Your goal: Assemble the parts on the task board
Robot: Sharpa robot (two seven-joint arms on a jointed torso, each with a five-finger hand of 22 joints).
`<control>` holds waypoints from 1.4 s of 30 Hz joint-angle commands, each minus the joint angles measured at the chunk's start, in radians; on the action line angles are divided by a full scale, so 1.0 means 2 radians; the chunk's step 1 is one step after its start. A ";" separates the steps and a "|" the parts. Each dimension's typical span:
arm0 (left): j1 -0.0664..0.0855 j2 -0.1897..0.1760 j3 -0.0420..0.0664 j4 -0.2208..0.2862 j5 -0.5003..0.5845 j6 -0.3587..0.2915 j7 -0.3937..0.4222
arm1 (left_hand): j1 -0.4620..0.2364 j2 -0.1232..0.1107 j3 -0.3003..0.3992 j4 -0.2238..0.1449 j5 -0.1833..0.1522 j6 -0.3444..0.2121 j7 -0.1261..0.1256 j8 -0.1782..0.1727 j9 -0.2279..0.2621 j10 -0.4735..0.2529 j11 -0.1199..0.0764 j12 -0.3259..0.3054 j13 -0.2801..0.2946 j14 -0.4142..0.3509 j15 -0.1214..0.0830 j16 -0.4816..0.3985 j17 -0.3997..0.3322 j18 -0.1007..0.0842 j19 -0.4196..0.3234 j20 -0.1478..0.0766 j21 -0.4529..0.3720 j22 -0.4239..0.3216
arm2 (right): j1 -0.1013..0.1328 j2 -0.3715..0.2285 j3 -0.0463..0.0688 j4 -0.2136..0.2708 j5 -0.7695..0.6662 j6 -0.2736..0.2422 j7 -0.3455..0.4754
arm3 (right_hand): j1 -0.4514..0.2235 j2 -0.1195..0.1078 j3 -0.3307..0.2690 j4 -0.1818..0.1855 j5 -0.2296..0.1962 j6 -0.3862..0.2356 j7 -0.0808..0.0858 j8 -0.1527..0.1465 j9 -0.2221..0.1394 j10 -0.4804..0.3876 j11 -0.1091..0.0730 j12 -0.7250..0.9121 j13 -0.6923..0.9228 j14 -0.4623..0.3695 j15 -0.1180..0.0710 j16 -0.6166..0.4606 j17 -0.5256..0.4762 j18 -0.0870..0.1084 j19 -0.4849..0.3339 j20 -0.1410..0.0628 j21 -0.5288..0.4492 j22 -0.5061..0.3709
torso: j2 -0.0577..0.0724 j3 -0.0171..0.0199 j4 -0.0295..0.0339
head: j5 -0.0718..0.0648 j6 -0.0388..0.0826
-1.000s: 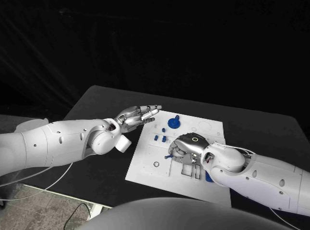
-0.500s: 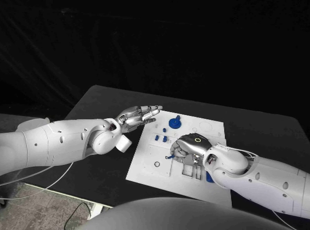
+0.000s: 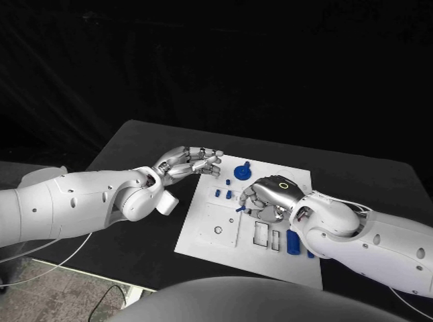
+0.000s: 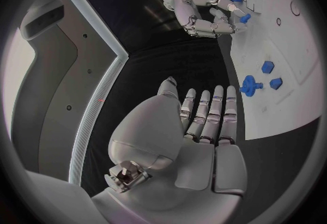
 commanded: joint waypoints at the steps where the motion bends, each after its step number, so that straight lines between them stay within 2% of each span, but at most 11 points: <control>1: 0.000 -0.008 0.000 0.013 -0.059 -0.054 0.038 | 0.005 0.001 -0.002 0.002 0.004 0.020 0.002 0.007 0.001 0.052 0.003 0.058 0.030 0.056 -0.005 0.067 0.032 0.005 0.059 -0.005 0.040 0.017 | 0.002 0.000 0.000 0.002 0.004 0.005 -0.010 | -0.008 0.001 -0.001 0.002 0.002 -0.003 -0.001 0.002 0.029 0.002 0.000 -0.004 -0.001 0.002 0.000 0.001 -0.001 0.002 0.002 -0.001 -0.001 0.001 | 0.000 0.0005 0.0009 | -0.001 0.000; 4: 0.000 -0.014 0.000 0.019 -0.080 -0.056 0.028 | 0.007 0.001 -0.006 0.003 0.005 0.034 0.008 0.011 0.002 0.136 -0.014 0.141 0.079 0.128 -0.024 0.172 0.090 0.006 0.123 -0.023 0.100 0.048 | 0.003 0.002 0.000 -0.001 0.004 0.013 -0.011 | -0.010 0.000 -0.002 0.003 0.004 -0.005 -0.001 0.002 0.031 -0.001 0.000 -0.006 -0.003 0.000 0.000 -0.001 -0.003 0.002 0.002 -0.001 -0.002 0.001 | 0.000 0.0007 0.0010 | -0.001 0.000; 7: 0.000 -0.016 0.000 0.022 -0.100 -0.049 0.010 | -0.008 0.005 -0.019 -0.007 0.003 0.043 0.010 0.012 0.002 0.167 -0.043 0.220 0.152 0.160 -0.050 0.320 0.206 0.005 0.164 -0.051 0.176 0.099 | 0.003 0.004 0.000 -0.004 0.004 0.017 -0.012 | -0.010 -0.002 -0.001 0.003 0.009 -0.006 0.000 0.002 0.033 -0.002 0.000 -0.007 -0.004 0.000 0.000 -0.001 -0.004 0.002 0.002 -0.001 -0.003 0.002 | 0.001 0.0005 0.0004 | 0.000 0.000; 9: 0.000 -0.015 0.000 0.022 -0.111 -0.042 -0.005 | 0.005 0.007 -0.018 0.005 0.006 0.049 0.009 0.012 0.003 0.271 -0.056 0.329 0.339 0.261 -0.067 0.458 0.410 0.001 0.181 -0.063 0.232 0.145 | 0.003 0.005 0.000 -0.005 0.004 0.018 -0.012 | -0.011 -0.003 0.000 0.003 0.015 -0.008 0.000 0.003 0.035 -0.003 0.000 -0.008 -0.005 0.000 0.000 -0.001 -0.004 0.002 0.001 -0.001 -0.004 0.003 | 0.001 0.0003 0.0003 | 0.000 0.000; 11: 0.000 -0.013 0.000 0.022 -0.120 -0.034 -0.019 | 0.003 0.009 -0.021 0.005 0.008 0.056 0.008 0.015 0.004 0.405 -0.061 0.416 0.524 0.369 -0.069 0.534 0.567 -0.004 0.207 -0.073 0.305 0.216 | 0.003 0.007 0.000 -0.007 0.004 0.018 -0.011 | -0.011 -0.003 0.000 0.002 0.018 -0.008 0.001 0.003 0.036 -0.003 0.000 -0.008 -0.005 -0.001 0.000 -0.001 -0.004 0.002 0.001 -0.001 -0.004 0.003 | 0.001 0.0003 -0.0002 | 0.001 0.000; 13: 0.000 -0.010 0.000 0.022 -0.128 -0.027 -0.030 | 0.007 0.009 -0.022 0.000 0.013 0.062 0.008 0.019 0.006 0.518 -0.064 0.466 0.656 0.465 -0.073 0.569 0.684 -0.026 0.287 -0.076 0.418 0.339 | 0.003 0.008 0.000 -0.008 0.004 0.018 -0.011 | -0.011 -0.004 0.001 0.002 0.019 -0.009 0.001 0.003 0.037 -0.003 0.000 -0.009 -0.005 -0.001 0.000 -0.001 -0.004 0.002 0.001 -0.001 -0.004 0.004 | 0.001 0.0004 -0.0004 | 0.001 0.000; 14: 0.000 -0.009 -0.001 0.022 -0.132 -0.022 -0.037 | 0.009 0.012 -0.022 0.002 0.016 0.065 0.007 0.020 0.007 0.563 -0.064 0.481 0.704 0.483 -0.075 0.573 0.703 -0.041 0.342 -0.078 0.485 0.414 | 0.003 0.009 0.000 -0.009 0.004 0.019 -0.011 | -0.011 -0.004 0.001 0.002 0.020 -0.009 0.001 0.003 0.037 -0.003 0.000 -0.009 -0.005 -0.001 0.000 -0.001 -0.004 0.002 0.001 -0.001 -0.004 0.004 | 0.001 0.0004 -0.0005 | 0.001 0.000; 17: -0.001 -0.004 -0.001 0.021 -0.144 -0.006 -0.058 | 0.013 0.010 -0.025 0.002 0.026 0.068 0.006 0.024 0.008 0.570 -0.067 0.483 0.712 0.483 -0.076 0.573 0.703 -0.060 0.414 -0.081 0.567 0.510 | 0.002 0.012 0.000 -0.012 0.004 0.019 -0.010 | -0.011 -0.004 0.001 0.002 0.021 -0.009 0.001 0.003 0.037 -0.003 0.000 -0.009 -0.005 -0.001 0.000 -0.001 -0.005 0.002 0.001 -0.001 -0.005 0.004 | 0.001 0.0007 -0.0007 | 0.001 0.000; 20: -0.002 -0.001 -0.001 0.020 -0.159 0.012 -0.080 | 0.021 0.008 -0.023 0.000 0.039 0.069 0.004 0.025 0.009 0.570 -0.069 0.483 0.712 0.483 -0.079 0.573 0.703 -0.069 0.452 -0.081 0.596 0.546 | 0.002 0.015 0.000 -0.015 0.004 0.018 -0.009 | -0.011 -0.004 0.001 0.002 0.021 -0.009 0.001 0.003 0.037 -0.003 0.000 -0.009 -0.005 -0.001 0.000 -0.001 -0.005 0.002 0.001 -0.001 -0.005 0.004 | 0.001 0.0008 -0.0004 | 0.000 0.000; 30: -0.017 0.011 -0.001 0.014 -0.200 0.051 -0.128 | 0.046 -0.004 -0.013 -0.003 0.082 0.060 0.001 0.017 0.008 0.570 -0.072 0.483 0.712 0.483 -0.082 0.573 0.703 -0.079 0.491 -0.082 0.621 0.580 | 0.001 0.015 0.000 -0.016 0.006 0.013 -0.007 | -0.013 -0.008 0.005 0.001 0.041 -0.014 0.004 0.003 0.044 -0.006 0.000 -0.012 -0.008 -0.001 0.000 -0.001 -0.006 0.002 0.001 -0.001 -0.006 0.008 | 0.001 0.0005 -0.0005 | -0.003 0.000; 42: -0.028 0.020 -0.001 0.006 -0.213 0.065 -0.137 | 0.053 -0.009 -0.007 -0.004 0.095 0.063 0.001 0.017 0.009 0.570 -0.073 0.483 0.712 0.483 -0.083 0.573 0.703 -0.081 0.500 -0.082 0.626 0.586 | 0.000 0.014 0.000 -0.015 0.009 0.014 -0.006 | -0.014 -0.009 0.007 0.001 0.049 -0.015 0.005 0.003 0.046 -0.007 0.001 -0.014 -0.009 -0.002 0.000 -0.002 -0.007 0.002 0.001 -0.001 -0.007 0.009 | 0.001 0.0005 0.0002 | -0.002 0.000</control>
